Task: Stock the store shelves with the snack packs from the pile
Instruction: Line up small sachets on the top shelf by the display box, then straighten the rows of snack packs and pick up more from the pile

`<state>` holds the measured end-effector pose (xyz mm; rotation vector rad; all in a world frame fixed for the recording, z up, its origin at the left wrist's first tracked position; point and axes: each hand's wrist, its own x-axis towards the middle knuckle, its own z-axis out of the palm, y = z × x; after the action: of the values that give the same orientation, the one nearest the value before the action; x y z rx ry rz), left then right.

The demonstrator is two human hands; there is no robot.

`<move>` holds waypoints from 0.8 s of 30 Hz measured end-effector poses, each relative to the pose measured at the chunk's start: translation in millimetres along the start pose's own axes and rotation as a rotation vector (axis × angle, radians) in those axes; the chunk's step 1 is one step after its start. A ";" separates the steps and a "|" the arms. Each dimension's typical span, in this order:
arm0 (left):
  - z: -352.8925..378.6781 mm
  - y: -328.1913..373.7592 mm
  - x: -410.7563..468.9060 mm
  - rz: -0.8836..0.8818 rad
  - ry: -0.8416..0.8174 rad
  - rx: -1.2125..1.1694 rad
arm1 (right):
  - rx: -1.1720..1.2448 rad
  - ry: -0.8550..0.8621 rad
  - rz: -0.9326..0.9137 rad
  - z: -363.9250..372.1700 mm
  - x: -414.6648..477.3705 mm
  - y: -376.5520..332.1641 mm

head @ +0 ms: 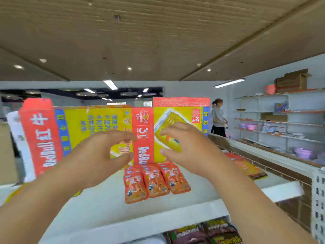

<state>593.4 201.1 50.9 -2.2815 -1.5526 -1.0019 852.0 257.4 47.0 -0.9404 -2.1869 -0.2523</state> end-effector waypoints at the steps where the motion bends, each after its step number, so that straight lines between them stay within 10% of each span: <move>1: -18.0 -10.2 -15.4 -0.030 0.010 0.010 | -0.005 0.000 -0.033 5.8 8.6 -21.8; 24: -339.1 -217.4 -326.8 -0.675 0.260 0.305 | 0.347 -0.240 -0.640 190.5 151.1 -484.9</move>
<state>189.5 -124.3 54.8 -1.3764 -2.2159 -1.0466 340.5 77.4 64.3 -0.0624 -2.5927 -0.0491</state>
